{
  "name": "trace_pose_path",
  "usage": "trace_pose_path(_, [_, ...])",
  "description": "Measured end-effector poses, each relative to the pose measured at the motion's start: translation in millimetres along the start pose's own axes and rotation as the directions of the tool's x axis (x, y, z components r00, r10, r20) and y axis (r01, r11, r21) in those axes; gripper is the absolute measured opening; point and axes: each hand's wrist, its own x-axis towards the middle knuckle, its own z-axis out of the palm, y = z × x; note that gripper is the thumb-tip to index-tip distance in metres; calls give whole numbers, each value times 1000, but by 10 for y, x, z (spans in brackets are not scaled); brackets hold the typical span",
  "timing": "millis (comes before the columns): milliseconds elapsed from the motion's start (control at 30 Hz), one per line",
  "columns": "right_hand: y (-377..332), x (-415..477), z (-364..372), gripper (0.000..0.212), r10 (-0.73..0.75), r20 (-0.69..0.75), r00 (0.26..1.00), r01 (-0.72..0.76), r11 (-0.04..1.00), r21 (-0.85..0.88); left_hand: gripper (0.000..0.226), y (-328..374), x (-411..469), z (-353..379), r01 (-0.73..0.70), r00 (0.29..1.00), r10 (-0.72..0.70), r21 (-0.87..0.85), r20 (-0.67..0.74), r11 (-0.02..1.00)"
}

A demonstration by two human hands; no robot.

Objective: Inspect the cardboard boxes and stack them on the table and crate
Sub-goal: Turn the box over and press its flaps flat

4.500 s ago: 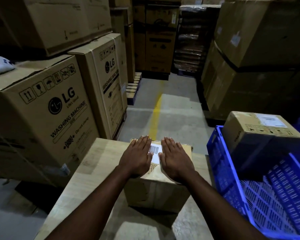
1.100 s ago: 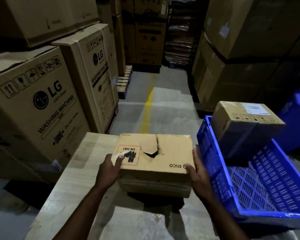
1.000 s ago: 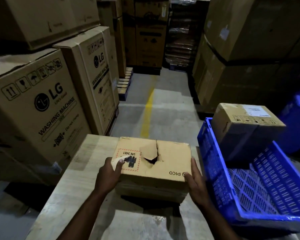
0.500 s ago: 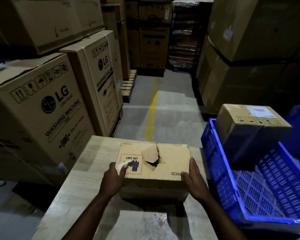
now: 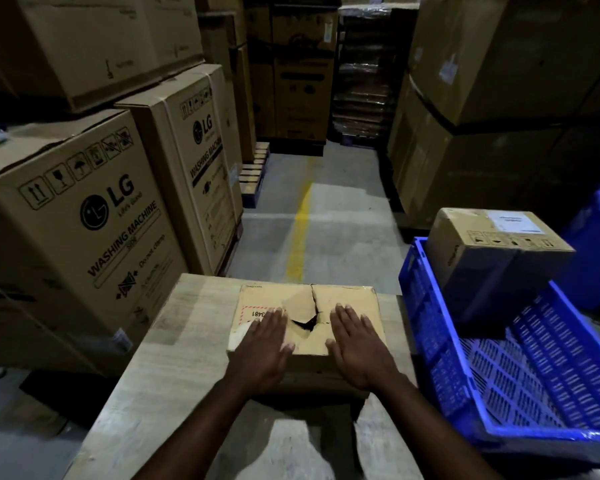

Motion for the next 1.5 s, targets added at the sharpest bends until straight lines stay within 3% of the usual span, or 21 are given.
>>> trace_pose_path(133, [-9, 5, 56, 78, 16, 13, 1000, -15, 998, -59, 65, 19, 10, -9, -18, 999, 14, 88, 43, 996])
trace_pose_path(233, [23, 21, 15, 66, 11, 30, 999, -11, 1000, 14, 62, -60, 44, -97, -44, 998, 43, 34, 42, 998])
trace_pose_path(367, [173, 15, -70, 62, 129, -7, 992, -129, 991, 25, 71, -365, 78, -175, 91, 995, -92, 40, 26, 995])
trace_pose_path(500, [179, 3, 3, 68, 153, -53, 987, -155, 988, -29, 87, -420, 34, -130, 89, 995, -92, 85, 27, 992])
trace_pose_path(633, [119, 26, 24, 77, 192, -65, 979, -195, 980, -41, 83, -270, 81, -180, 139, 988, -145, 109, 52, 984])
trace_pose_path(833, [-344, 199, 110, 61, 29, -7, 1000, -29, 999, -28, 65, 256, 261, -37, 42, 993, -52, 84, 109, 996])
trace_pose_path(1067, [-324, 252, 76, 60, 29, 5, 1000, -29, 1000, 6, 67, 206, 274, -18, 22, 998, -26, 64, 65, 998])
trace_pose_path(1233, [-95, 459, -60, 64, 126, 12, 992, -126, 992, -10, 81, -45, 424, -111, 87, 996, -88, 119, 3, 989])
trace_pose_path(1500, [-43, 497, 26, 65, 140, 41, 989, -139, 990, -13, 83, -152, 526, -38, 87, 994, -95, 127, 56, 988])
